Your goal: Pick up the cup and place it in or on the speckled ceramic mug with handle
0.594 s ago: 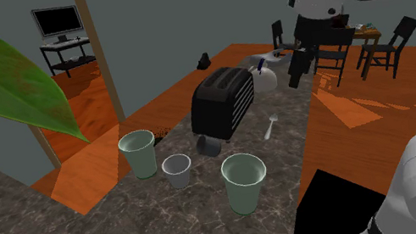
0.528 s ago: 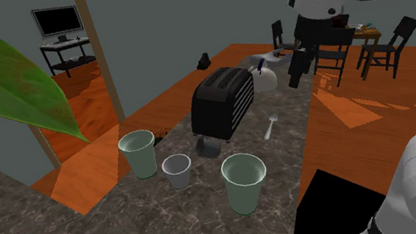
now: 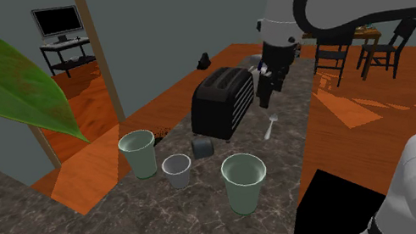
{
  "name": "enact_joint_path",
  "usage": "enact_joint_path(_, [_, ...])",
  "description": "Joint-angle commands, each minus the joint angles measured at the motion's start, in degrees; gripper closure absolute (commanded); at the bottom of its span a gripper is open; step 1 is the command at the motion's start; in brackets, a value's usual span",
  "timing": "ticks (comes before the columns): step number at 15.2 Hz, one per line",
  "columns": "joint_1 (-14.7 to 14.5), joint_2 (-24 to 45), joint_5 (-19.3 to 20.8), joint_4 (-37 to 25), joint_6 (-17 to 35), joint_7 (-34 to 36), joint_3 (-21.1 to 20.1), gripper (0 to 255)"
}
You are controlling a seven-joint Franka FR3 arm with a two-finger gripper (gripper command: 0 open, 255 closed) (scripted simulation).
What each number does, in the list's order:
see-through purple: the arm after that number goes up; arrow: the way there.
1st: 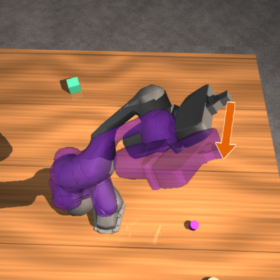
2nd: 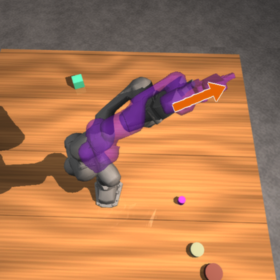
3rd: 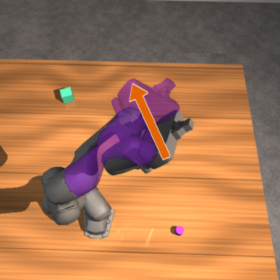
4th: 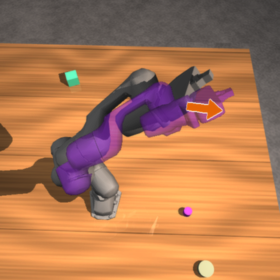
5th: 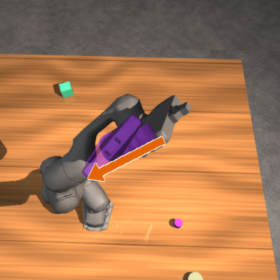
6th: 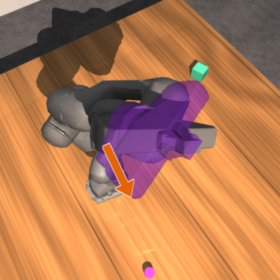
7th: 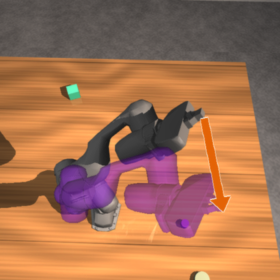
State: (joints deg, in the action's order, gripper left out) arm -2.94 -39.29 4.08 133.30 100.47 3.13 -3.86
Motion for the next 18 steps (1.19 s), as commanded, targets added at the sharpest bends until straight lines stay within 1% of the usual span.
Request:
enact_joint_path(1, [-0.4, 3.5, -0.4, -0.7, 2.5, 2.5, -2.2, 0])
enact_joint_path(6, [-0.9, 11.9, 0.0, -2.8, 8.0, 8.2, -6.8, 0])
enact_joint_path(10, [-1.0, 19.6, 1.5, -5.8, 11.7, 13.1, -10.3, 0])
enact_joint_path(14, [-1.1, 27.8, 4.2, -10.1, 14.4, 18.3, -13.6, 0])
enact_joint_path(18, [-1.7, 36.7, 8.2, -15.7, 15.9, 23.8, -16.1, 0])
